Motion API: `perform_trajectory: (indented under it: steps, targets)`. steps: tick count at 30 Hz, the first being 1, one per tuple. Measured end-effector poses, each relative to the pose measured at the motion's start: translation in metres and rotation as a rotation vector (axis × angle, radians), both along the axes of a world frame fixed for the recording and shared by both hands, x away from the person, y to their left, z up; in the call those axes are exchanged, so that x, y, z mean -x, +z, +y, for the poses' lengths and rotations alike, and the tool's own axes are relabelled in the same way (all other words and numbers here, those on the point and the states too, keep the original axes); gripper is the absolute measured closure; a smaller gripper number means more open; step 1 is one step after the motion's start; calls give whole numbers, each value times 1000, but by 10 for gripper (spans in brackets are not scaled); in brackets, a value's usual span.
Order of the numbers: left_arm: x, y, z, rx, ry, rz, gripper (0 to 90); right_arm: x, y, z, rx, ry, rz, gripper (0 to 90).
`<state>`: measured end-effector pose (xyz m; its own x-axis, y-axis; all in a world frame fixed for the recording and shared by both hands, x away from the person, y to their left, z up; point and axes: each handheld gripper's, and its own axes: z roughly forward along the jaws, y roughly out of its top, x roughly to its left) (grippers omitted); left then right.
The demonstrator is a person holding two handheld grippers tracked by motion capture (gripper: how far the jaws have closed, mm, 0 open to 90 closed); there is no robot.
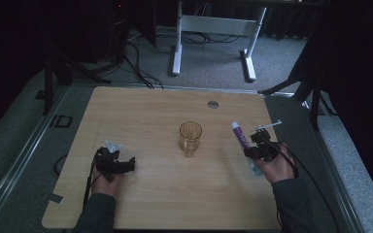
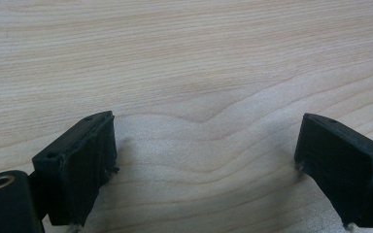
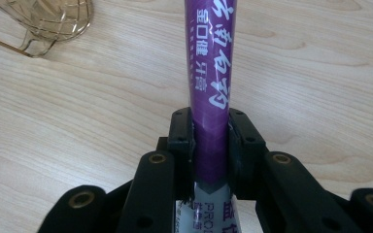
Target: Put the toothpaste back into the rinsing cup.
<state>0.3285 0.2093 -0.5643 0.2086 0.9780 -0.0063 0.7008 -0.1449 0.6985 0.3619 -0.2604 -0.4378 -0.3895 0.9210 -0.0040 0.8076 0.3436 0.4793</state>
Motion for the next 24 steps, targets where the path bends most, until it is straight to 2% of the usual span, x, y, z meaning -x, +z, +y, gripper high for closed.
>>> perform_trajectory:
  steps: [24]
  targets:
    - [0, 0, 0, 2, 2, -1, 82, -4, 16, 11, 8, 86, -29, 751]
